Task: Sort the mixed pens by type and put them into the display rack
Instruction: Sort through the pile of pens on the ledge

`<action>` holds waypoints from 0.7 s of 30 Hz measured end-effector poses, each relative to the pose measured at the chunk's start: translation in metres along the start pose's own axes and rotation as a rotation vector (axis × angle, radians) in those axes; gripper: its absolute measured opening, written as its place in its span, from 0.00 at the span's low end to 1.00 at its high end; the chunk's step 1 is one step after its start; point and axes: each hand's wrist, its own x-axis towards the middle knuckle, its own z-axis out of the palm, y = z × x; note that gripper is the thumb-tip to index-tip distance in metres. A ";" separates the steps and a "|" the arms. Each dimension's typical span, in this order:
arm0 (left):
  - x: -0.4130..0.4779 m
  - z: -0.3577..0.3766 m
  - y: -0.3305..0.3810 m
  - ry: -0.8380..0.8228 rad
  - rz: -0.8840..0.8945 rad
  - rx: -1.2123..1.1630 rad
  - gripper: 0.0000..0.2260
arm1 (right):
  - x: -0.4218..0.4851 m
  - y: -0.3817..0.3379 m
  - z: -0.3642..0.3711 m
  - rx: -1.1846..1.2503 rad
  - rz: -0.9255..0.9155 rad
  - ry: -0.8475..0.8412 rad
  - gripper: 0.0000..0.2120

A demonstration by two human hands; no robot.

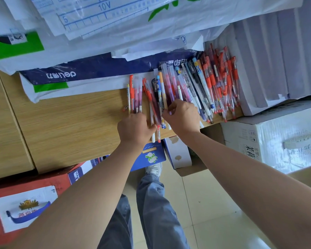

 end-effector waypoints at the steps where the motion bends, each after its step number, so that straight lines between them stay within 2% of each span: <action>1: 0.001 0.000 0.002 -0.008 -0.007 0.005 0.16 | 0.000 0.000 -0.001 0.057 0.022 0.009 0.09; 7: 0.001 -0.007 0.005 -0.007 -0.055 -0.136 0.17 | -0.002 0.005 -0.013 0.241 -0.004 -0.014 0.06; 11: -0.008 -0.013 -0.004 -0.029 -0.026 -0.482 0.15 | -0.005 0.007 -0.021 0.308 -0.013 -0.070 0.05; 14: -0.015 -0.020 -0.015 -0.048 -0.062 -0.676 0.13 | -0.009 0.001 -0.027 0.321 -0.012 -0.181 0.04; 18: -0.018 -0.037 -0.025 -0.271 -0.128 -0.807 0.21 | -0.017 -0.011 -0.029 0.336 0.000 -0.258 0.03; 21: -0.019 -0.048 -0.030 -0.303 -0.132 -0.917 0.24 | -0.019 -0.018 -0.027 0.366 0.028 -0.252 0.03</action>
